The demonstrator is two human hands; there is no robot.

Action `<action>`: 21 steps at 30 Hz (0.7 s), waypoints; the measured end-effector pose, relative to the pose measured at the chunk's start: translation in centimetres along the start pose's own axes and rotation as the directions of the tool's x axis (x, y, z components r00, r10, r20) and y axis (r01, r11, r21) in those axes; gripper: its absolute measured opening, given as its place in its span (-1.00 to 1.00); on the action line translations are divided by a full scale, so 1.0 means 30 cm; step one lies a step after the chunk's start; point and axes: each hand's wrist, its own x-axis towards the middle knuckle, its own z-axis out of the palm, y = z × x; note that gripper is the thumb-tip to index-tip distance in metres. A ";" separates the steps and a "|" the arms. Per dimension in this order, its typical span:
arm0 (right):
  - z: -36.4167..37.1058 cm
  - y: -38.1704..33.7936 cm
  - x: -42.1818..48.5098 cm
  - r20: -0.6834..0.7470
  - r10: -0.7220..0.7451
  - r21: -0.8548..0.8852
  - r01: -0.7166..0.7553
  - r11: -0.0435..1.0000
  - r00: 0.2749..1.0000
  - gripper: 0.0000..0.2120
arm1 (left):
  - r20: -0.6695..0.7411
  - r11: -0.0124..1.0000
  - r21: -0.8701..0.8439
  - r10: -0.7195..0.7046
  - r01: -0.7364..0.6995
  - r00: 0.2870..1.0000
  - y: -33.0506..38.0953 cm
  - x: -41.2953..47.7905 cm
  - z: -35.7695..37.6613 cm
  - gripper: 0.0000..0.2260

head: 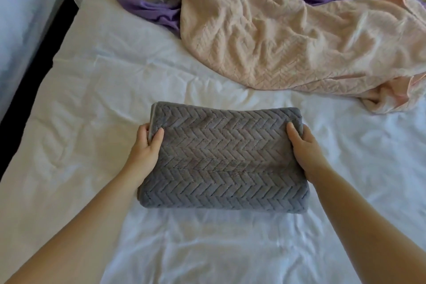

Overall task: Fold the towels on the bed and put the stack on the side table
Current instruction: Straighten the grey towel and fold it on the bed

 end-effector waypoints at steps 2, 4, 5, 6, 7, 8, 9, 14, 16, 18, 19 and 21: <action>0.031 0.012 0.034 -0.043 -0.032 -0.146 0.026 0.989 0.999 -0.66 | -0.025 0.995 0.092 -0.037 0.040 0.999 -0.016 0.035 0.025 -0.68; 0.062 0.029 0.050 -0.083 -0.038 -0.250 0.016 0.968 0.996 -0.60 | -0.068 0.974 0.213 -0.064 0.077 0.996 -0.025 0.045 0.036 -0.65; 0.070 0.029 0.050 -0.104 -0.033 -0.270 0.003 0.963 0.994 -0.60 | -0.094 0.961 0.261 -0.068 0.090 0.993 -0.022 0.043 0.037 -0.65; 0.072 0.024 0.046 -0.124 -0.020 -0.281 -0.016 0.960 0.992 -0.60 | -0.111 0.945 0.309 -0.071 0.103 0.991 -0.014 0.037 0.037 -0.65; 0.070 0.014 0.036 -0.140 0.001 -0.295 -0.043 0.955 0.990 -0.59 | -0.126 0.925 0.364 -0.068 0.110 0.990 -0.002 0.029 0.034 -0.64; 0.062 0.007 0.028 -0.171 -0.003 -0.340 -0.056 0.939 0.985 -0.55 | -0.157 0.901 0.421 -0.040 0.103 0.987 0.014 0.020 0.028 -0.63; 0.054 -0.003 0.020 -0.228 -0.069 -0.435 -0.038 0.900 0.971 -0.51 | -0.215 0.873 0.483 0.046 0.065 0.975 0.032 0.012 0.021 -0.62; 0.193 -0.076 -0.053 0.034 -0.622 -0.712 0.456 0.534 0.782 -0.54 | 0.169 0.399 0.629 0.767 -0.667 0.619 0.159 -0.028 0.135 -0.60; 0.276 -0.055 -0.055 0.312 -0.529 -0.747 0.548 0.377 0.789 -0.47 | 0.467 0.285 0.624 0.610 -0.727 0.640 0.169 -0.030 0.211 -0.51; 0.292 -0.024 -0.012 0.353 -0.417 -0.813 0.496 0.306 0.837 -0.41 | 0.491 0.309 0.713 0.422 -0.630 0.762 0.136 0.013 0.245 -0.44; 0.281 -0.009 0.015 0.330 -0.389 -0.843 0.454 0.290 0.860 -0.39 | 0.458 0.324 0.751 0.371 -0.575 0.808 0.113 0.040 0.250 -0.42; 0.252 0.006 0.054 0.276 -0.366 -0.882 0.385 0.271 0.889 -0.37 | 0.389 0.332 0.804 0.336 -0.494 0.858 0.083 0.082 0.244 -0.40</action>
